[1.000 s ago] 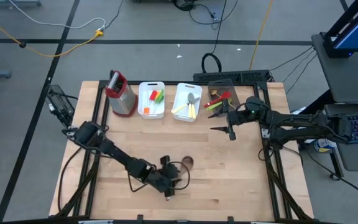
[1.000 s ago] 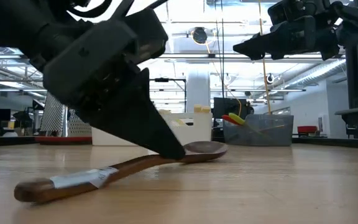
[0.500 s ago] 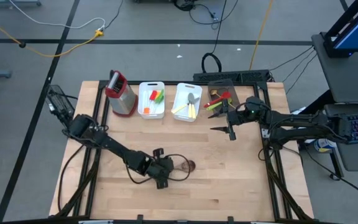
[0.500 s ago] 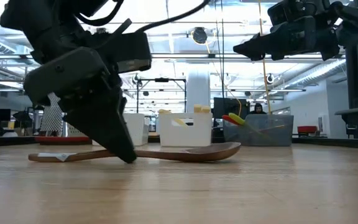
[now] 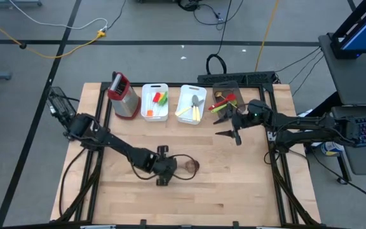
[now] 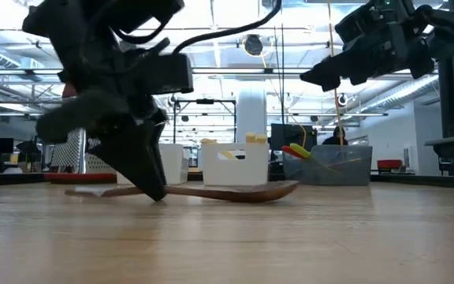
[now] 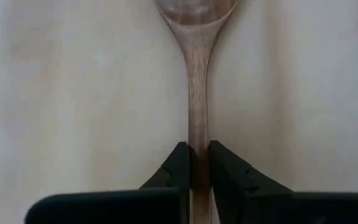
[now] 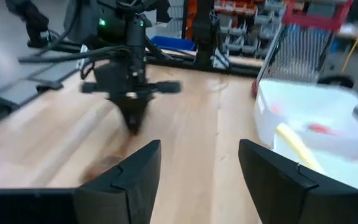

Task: Pick & Place Kitchen Items
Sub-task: Put the brown serving spoon into the black bin

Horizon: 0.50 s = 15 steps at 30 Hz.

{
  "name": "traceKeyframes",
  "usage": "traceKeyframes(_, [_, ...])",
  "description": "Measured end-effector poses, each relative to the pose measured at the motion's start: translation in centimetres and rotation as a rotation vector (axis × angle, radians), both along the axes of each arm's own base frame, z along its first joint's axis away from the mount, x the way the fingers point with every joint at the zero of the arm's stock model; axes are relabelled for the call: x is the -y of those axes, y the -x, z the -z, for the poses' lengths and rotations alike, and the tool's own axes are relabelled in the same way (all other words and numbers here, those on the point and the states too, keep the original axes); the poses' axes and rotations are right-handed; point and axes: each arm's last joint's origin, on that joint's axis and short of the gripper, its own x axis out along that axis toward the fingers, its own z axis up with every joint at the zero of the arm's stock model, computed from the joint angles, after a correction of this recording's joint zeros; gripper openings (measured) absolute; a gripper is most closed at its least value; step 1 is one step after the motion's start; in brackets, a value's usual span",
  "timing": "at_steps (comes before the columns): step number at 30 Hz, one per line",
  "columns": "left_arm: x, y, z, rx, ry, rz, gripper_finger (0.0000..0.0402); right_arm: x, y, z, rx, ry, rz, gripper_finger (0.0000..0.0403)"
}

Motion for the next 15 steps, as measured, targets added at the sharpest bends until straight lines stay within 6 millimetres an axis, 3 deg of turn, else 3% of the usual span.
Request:
traceKeyframes(8, [-1.4, -2.7, -4.0, 0.048, -0.351, 0.177, 0.0023, -0.1, -0.2, 0.6, -0.073, -0.164, 0.027, 0.0199])
traceKeyframes(15, [-4.0, -4.9, -6.4, 0.113, -0.401, 0.088, 0.0034, -1.0, -1.0, 1.6, -0.107, -0.090, -0.043, 0.0196])
